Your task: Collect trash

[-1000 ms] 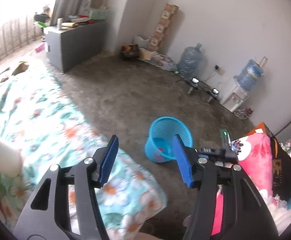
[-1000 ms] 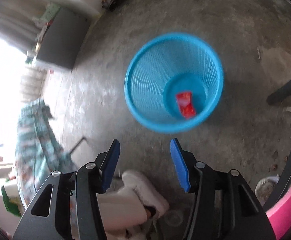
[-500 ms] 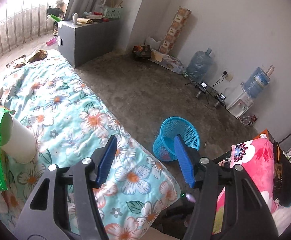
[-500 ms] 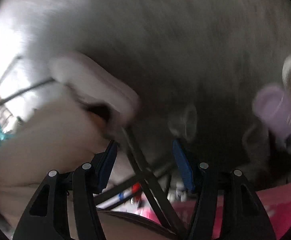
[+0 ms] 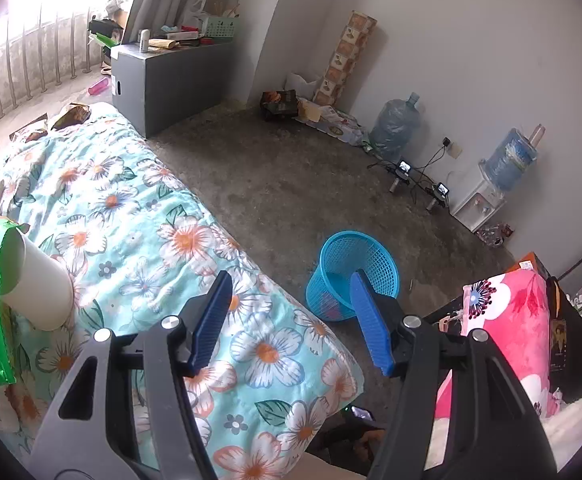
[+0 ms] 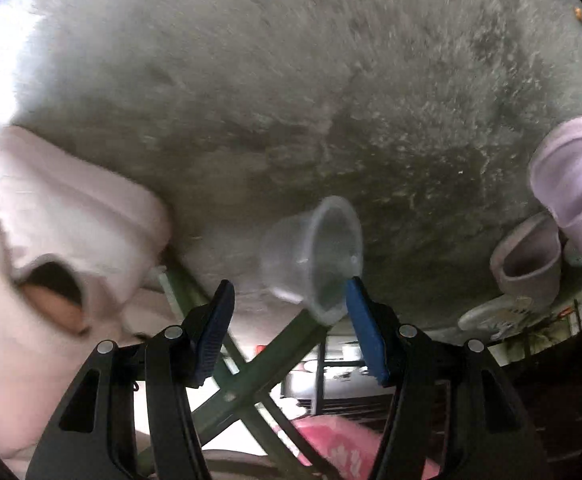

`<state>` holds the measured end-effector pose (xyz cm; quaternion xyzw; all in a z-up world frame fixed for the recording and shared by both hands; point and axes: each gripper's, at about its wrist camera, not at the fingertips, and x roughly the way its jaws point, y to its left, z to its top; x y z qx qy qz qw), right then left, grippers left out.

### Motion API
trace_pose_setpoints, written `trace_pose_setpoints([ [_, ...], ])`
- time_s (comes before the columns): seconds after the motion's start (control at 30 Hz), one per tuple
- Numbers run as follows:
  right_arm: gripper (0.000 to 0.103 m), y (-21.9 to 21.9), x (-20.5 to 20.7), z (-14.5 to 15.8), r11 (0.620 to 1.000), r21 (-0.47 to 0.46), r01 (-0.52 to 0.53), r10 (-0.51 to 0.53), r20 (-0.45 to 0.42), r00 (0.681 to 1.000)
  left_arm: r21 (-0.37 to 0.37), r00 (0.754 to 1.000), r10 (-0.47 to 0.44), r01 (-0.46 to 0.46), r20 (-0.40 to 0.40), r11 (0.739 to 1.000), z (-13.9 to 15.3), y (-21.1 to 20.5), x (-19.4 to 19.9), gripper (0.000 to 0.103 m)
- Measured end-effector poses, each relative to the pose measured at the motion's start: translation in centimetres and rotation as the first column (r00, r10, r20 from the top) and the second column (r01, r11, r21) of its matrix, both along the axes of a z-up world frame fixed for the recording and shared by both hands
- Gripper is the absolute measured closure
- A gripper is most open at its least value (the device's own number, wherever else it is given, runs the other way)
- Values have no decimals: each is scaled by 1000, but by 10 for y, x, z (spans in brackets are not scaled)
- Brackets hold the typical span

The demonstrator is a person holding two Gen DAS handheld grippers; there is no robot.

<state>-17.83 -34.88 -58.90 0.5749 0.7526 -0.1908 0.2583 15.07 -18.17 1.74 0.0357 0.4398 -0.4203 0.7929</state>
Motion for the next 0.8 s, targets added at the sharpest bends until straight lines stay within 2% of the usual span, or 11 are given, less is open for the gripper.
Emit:
trace_pose_setpoints([
  [0.07, 51, 6, -5, -6, 1000, 7, 23, -23, -11, 1000, 3, 1000, -4, 4, 3, 1000, 0, -1, 0, 45],
  [0.17, 69, 12, -8, -15, 999, 7, 49, -49, -5, 999, -2, 1000, -3, 3, 0, 1000, -1, -2, -1, 45],
  [0.23, 88, 12, -11, -18, 998, 3, 65, -65, 10, 998, -3, 1000, 1, -1, -5, 1000, -2, -2, -1, 45],
  [0.3, 96, 10, -9, -13, 998, -8, 65, -65, 25, 998, 2, 1000, -2, 2, -5, 1000, -1, -3, -2, 45],
  [0.43, 97, -11, 16, 13, 995, -62, 76, -70, 90, 993, -7, 1000, 1, -1, 8, 1000, 1, 0, -3, 45],
  [0.53, 97, -40, 48, 51, 986, -126, 107, -79, 211, 974, -25, 1000, 11, -11, 1, 1000, 2, 4, -2, 45],
  [0.63, 97, -70, 93, 121, 969, -223, 102, -14, 364, 931, -42, 1000, 21, -21, 4, 999, 5, 11, -2, 45],
  [0.73, 97, -93, 128, 205, 934, -336, 119, 72, 505, 860, -55, 999, 32, -30, 20, 998, 12, 20, -5, 45],
  [0.8, 97, -108, 149, 278, 883, -449, 141, 172, 587, 791, -66, 998, 44, -42, 35, 997, 16, 29, -6, 45],
])
